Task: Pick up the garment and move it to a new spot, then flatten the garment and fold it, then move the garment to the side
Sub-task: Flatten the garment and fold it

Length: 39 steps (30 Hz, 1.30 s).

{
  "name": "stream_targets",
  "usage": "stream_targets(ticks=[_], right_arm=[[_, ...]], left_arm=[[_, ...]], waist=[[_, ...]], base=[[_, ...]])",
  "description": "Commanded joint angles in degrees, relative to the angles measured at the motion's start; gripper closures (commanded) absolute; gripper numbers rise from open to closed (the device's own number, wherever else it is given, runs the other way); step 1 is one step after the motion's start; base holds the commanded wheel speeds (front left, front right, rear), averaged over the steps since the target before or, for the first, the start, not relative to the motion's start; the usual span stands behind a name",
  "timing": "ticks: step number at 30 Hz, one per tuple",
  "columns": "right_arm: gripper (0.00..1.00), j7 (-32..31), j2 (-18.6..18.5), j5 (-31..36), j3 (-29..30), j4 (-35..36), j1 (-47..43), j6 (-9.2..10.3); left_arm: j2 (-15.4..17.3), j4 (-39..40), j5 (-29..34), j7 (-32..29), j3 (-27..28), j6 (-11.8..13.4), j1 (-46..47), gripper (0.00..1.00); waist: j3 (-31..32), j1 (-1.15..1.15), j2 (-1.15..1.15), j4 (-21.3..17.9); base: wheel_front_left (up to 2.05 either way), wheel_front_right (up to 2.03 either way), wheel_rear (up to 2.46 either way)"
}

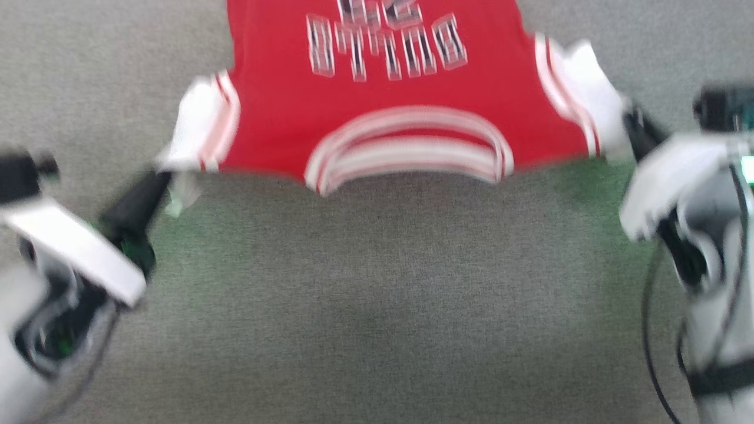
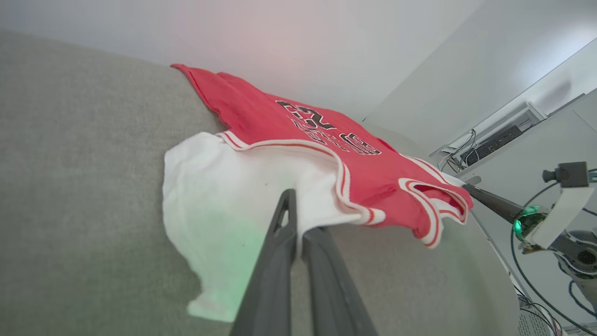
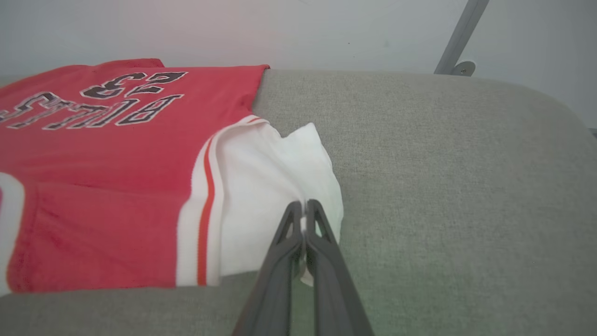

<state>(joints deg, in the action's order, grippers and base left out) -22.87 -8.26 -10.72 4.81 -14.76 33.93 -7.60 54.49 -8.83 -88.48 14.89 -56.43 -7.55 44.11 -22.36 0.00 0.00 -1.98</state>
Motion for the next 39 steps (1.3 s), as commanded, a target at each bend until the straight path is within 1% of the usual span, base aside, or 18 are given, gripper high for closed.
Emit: stream_targets(ticks=[1, 4, 8, 9, 13, 17, 20, 26, 29, 31, 39], right_arm=[[1.0, -2.3, -1.2, -1.9, 0.4, 4.5, -5.0, 0.2], [1.0, -6.5, -2.4, -4.6, 1.2, 12.3, -13.5, 0.2], [1.0, -12.0, -2.8, -7.4, 2.4, 21.4, -22.9, 0.21], [1.0, -12.0, -2.8, -7.4, 2.4, 21.4, -22.9, 0.21], [1.0, -15.5, -2.7, -9.5, 4.0, 28.4, -30.6, 0.2], [1.0, -18.0, -1.5, -10.7, 5.2, 34.0, -37.6, 0.2], [1.0, -20.3, -0.4, -11.7, 6.2, 38.1, -43.9, 0.2], [1.0, -22.7, 0.7, -13.0, 7.3, 43.4, -51.3, 0.2], [1.0, -22.2, 1.4, -12.9, 7.2, 43.7, -51.3, 0.19], [1.0, -22.1, 1.0, -12.4, 6.2, 42.4, -49.9, 0.19], [1.0, -21.0, -0.8, -10.8, 1.6, 33.1, -43.9, 0.18]], left_arm=[[0.2, 1.3, 1.7, 0.4, 2.5, 0.1, -5.0, 1.0], [-0.2, 3.1, 3.9, 0.4, 6.3, 0.1, -13.3, 1.0], [-0.2, 6.2, 6.8, 0.4, 10.0, 0.1, -22.3, 1.0], [-0.2, 6.2, 6.8, 0.4, 10.0, 0.1, -22.3, 1.0], [-0.1, 9.0, 9.7, 0.4, 12.3, 0.1, -29.1, 1.0], [0.2, 10.8, 12.1, 0.4, 14.3, 0.1, -35.2, 1.0], [0.3, 12.9, 12.4, 0.4, 17.7, 0.1, -41.2, 1.0], [0.9, 16.9, 12.7, 0.4, 20.7, 0.1, -48.0, 1.0], [0.1, 17.8, 12.9, 0.4, 21.3, 0.1, -48.2, 1.0], [-0.3, 17.9, 13.5, 0.4, 20.5, 0.1, -46.9, 1.0], [-2.4, 13.7, 13.7, 0.4, 15.8, 0.1, -41.5, 1.0]], waist=[[1.5, 0.0, 0.0, 0.5], [2.8, 0.0, 0.0, 1.0], [3.8, 0.0, 0.0, 1.8], [3.8, 0.0, 0.0, 1.8], [4.2, 0.0, 0.0, 2.6], [4.2, 0.0, 0.0, 2.9], [3.8, 0.0, 0.0, 3.2], [3.0, 0.0, 0.0, 3.7], [2.7, 0.0, 0.0, 3.7], [2.7, 0.0, 0.0, 3.6], [2.3, 0.0, 0.0, 3.3]], base=[[0.0, 0.0, 0.0], [0.0, 0.0, 0.0], [0.0, 0.0, 0.0], [0.0, 0.0, 0.0], [0.0, 0.0, 0.0], [0.0, 0.0, 0.0], [0.0, 0.0, 0.0], [0.0, 0.0, 0.0], [0.0, 0.0, 0.0], [0.0, 0.0, 0.0], [0.0, 0.0, 0.0]])
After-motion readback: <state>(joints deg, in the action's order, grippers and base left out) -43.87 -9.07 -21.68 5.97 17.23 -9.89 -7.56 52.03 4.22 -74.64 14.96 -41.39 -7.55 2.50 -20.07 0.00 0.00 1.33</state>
